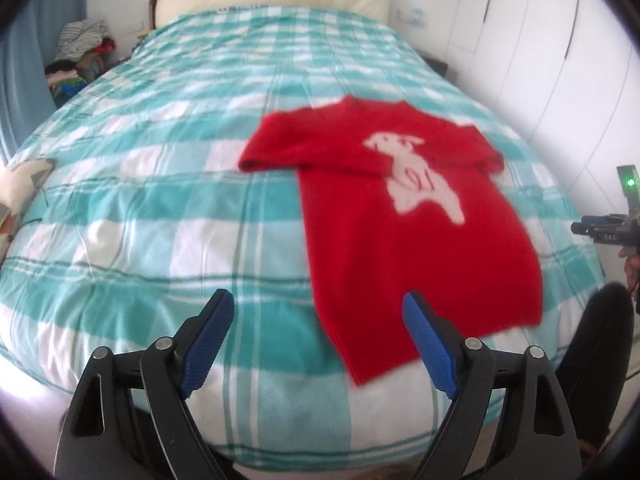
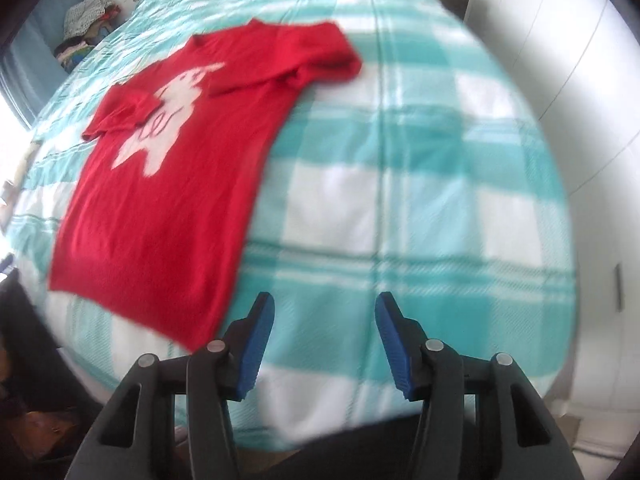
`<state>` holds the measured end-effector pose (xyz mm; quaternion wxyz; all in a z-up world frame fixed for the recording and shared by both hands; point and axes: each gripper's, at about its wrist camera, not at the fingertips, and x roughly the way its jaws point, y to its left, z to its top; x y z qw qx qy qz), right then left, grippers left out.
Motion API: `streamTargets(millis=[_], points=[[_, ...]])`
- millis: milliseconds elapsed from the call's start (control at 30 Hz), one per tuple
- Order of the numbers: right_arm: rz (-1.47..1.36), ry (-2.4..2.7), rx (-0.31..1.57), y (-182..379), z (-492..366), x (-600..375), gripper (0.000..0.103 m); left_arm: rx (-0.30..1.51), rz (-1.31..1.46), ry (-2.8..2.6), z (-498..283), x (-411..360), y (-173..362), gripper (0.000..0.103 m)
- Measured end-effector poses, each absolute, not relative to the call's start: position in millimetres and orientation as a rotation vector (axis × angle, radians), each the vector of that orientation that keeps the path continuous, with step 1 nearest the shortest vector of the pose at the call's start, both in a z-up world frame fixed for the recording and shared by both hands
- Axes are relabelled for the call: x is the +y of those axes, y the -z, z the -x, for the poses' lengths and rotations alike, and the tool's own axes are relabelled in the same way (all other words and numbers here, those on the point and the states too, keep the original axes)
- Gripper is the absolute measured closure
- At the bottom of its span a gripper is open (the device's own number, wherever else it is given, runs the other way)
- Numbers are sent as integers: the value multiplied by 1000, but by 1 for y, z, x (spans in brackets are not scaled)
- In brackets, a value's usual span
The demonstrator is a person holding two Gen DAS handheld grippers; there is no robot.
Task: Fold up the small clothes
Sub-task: 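Open both tools and release the hem, then grasp a sleeve cuff with the right tool and lift it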
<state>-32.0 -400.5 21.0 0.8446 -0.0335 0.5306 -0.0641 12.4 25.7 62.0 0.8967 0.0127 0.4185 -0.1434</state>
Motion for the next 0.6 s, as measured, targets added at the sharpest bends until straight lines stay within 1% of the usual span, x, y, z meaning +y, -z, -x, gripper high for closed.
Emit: streamTargets(millis=[100, 200, 333, 467, 567, 600], points=[[233, 90, 974, -34, -19, -387, 50, 767, 37, 220, -42, 24, -62, 14], [291, -62, 916, -26, -73, -353, 50, 726, 84, 149, -59, 24, -41, 14], [348, -232, 924, 0, -132, -302, 50, 848, 7, 79, -69, 25, -7, 14], [456, -273, 930, 37, -174, -268, 51, 814, -97, 4, -64, 24, -4, 14], [432, -258, 968, 64, -199, -271, 51, 820, -111, -16, -67, 24, -3, 14], [393, -252, 976, 67, -205, -276, 55, 835, -104, -12, -69, 24, -1, 14]])
